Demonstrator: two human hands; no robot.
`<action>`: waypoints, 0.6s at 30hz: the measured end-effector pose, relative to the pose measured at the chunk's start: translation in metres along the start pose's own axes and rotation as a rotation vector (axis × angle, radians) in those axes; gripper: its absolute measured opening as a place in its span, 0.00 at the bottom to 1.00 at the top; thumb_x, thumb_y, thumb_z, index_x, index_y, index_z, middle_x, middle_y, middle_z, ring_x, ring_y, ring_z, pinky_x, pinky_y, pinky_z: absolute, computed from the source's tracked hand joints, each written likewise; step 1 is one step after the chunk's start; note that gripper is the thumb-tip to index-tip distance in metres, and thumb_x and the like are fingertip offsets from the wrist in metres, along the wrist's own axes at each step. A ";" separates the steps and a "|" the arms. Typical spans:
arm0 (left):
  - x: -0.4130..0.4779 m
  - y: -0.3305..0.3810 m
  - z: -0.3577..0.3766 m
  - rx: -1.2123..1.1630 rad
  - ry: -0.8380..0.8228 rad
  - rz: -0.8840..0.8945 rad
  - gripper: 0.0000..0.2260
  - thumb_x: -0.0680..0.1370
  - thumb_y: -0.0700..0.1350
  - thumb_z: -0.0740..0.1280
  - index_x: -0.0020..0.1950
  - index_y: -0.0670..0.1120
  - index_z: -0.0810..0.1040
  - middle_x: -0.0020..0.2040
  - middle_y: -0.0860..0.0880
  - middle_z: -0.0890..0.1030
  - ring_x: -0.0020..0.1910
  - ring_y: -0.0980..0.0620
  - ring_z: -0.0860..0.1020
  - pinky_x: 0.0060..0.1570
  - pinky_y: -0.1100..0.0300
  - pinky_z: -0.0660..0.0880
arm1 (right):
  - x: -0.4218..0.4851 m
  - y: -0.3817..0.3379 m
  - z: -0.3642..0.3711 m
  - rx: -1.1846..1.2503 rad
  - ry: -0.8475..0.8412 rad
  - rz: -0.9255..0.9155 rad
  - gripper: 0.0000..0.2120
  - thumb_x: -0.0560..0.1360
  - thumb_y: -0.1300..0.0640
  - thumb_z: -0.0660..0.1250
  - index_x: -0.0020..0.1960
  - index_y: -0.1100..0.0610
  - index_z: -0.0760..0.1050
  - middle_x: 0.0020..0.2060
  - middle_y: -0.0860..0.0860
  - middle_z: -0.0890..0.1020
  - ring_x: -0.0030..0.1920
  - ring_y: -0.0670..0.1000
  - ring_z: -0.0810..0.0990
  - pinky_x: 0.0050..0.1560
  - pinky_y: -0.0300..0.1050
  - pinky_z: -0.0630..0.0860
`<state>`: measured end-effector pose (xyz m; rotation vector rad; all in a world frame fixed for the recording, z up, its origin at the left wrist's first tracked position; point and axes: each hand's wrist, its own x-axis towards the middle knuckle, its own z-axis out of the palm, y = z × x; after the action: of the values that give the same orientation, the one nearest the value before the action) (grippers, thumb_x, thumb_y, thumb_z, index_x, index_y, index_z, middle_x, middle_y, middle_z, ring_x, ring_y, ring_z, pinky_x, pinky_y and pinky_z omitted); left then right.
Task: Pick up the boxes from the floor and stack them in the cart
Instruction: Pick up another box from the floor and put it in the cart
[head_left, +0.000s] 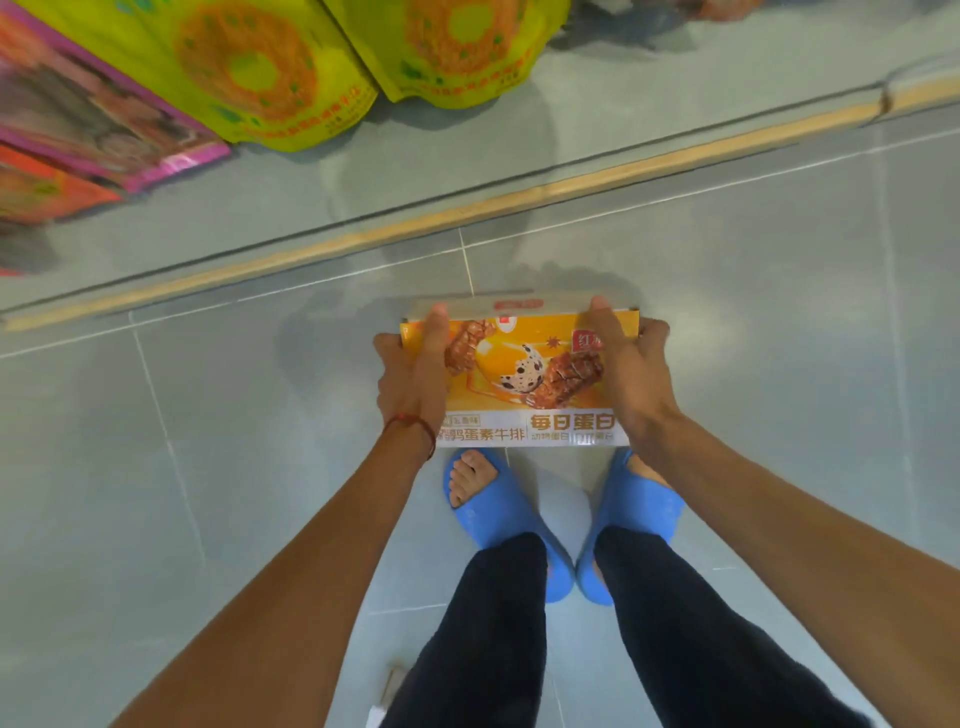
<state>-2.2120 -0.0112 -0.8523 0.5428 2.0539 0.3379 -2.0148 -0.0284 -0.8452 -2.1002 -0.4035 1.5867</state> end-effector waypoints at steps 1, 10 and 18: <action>-0.019 0.008 -0.008 -0.014 -0.006 -0.003 0.25 0.76 0.71 0.60 0.55 0.50 0.67 0.45 0.49 0.78 0.46 0.50 0.78 0.50 0.51 0.72 | -0.018 -0.006 -0.009 0.023 0.023 0.023 0.27 0.71 0.26 0.64 0.58 0.45 0.64 0.52 0.49 0.83 0.52 0.50 0.84 0.59 0.56 0.79; -0.167 0.072 -0.078 0.064 -0.040 0.086 0.22 0.77 0.63 0.66 0.56 0.48 0.67 0.48 0.47 0.81 0.43 0.48 0.82 0.50 0.48 0.79 | -0.187 -0.057 -0.077 0.205 0.172 0.021 0.20 0.81 0.44 0.66 0.64 0.52 0.62 0.53 0.54 0.83 0.47 0.50 0.86 0.52 0.50 0.83; -0.283 0.129 -0.114 0.162 -0.304 0.357 0.24 0.72 0.58 0.64 0.68 0.56 0.74 0.57 0.51 0.83 0.54 0.50 0.82 0.57 0.50 0.80 | -0.306 -0.062 -0.134 0.362 0.332 -0.129 0.21 0.84 0.49 0.63 0.75 0.41 0.64 0.60 0.45 0.80 0.50 0.43 0.86 0.50 0.41 0.84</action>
<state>-2.1516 -0.0450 -0.5286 1.0019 1.6956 0.2782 -1.9716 -0.1547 -0.5332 -1.9609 -0.1219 1.1128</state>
